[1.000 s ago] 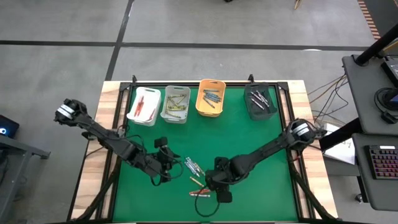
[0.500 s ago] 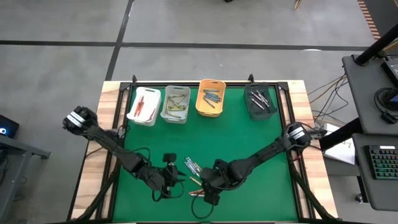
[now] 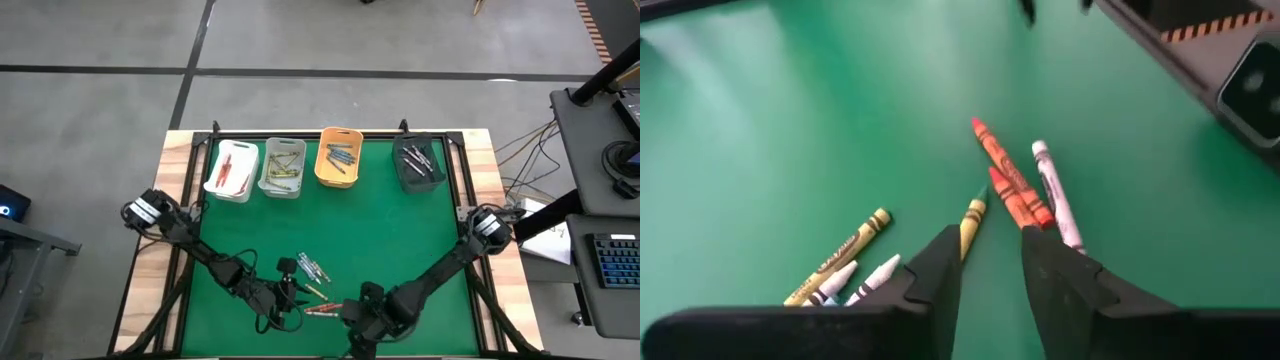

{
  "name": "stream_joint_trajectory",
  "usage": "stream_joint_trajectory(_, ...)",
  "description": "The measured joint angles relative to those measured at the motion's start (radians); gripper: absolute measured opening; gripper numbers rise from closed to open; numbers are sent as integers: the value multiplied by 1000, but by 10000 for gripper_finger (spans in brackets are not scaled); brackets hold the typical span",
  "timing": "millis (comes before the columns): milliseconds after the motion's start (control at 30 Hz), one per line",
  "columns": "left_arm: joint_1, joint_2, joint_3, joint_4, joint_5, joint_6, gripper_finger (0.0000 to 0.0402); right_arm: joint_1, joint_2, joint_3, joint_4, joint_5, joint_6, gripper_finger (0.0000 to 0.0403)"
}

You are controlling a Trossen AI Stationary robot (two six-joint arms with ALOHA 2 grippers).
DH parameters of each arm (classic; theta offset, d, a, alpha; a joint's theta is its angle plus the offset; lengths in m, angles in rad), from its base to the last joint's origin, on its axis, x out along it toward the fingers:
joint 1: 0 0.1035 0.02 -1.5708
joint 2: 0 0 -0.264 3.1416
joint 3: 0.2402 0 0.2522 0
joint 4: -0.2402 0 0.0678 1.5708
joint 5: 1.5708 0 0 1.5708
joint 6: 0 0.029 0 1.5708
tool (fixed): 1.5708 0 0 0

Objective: Sort crayons
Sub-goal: Put the green crayon into the gray bin

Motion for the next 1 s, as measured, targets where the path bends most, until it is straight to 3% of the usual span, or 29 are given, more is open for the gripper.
stream_joint_trajectory(333,17,79,0,89,0,118,159,57,0,-2,4,141,45,118)
stream_joint_trajectory(1000,55,180,1,154,-2,118,159,56,0,-3,7,162,35,118)
